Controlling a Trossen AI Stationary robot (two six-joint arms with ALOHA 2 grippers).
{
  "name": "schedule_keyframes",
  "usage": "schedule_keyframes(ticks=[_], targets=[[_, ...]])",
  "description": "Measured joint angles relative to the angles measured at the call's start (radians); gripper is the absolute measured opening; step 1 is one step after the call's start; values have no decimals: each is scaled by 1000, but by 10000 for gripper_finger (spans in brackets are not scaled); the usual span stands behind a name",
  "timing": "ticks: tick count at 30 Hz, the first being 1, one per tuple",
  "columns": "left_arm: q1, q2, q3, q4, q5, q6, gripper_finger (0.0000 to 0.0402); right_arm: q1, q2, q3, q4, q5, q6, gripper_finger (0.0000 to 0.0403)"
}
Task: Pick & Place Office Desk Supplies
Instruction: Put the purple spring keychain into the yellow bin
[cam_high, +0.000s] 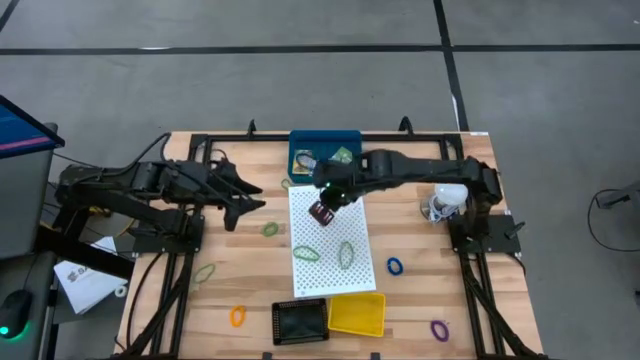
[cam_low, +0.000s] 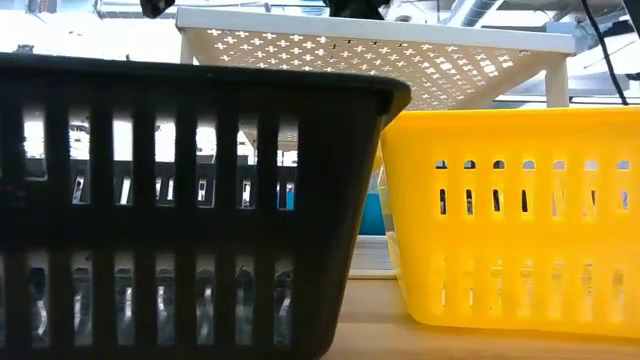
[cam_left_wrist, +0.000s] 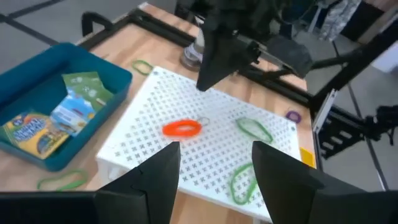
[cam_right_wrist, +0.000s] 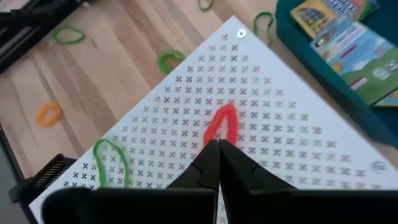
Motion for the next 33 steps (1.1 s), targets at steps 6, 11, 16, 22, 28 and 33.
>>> schedule_keyframes(ticks=[6,11,16,22,28,33], targets=[[-13,55,0,3,-1,-20,195,1,45,-54,103,-68,16,0],[-13,87,0,3,8,-26,195,19,49,-77,119,-97,21,0],[-61,106,0,-40,64,-79,195,61,-19,-75,46,-42,58,0],[-250,135,0,-73,85,-180,192,152,-114,-75,-122,92,125,0],[-445,233,0,-35,137,-207,151,246,-205,-124,-234,144,219,0],[-530,365,0,98,221,-191,81,311,-350,-283,-210,153,394,0]])
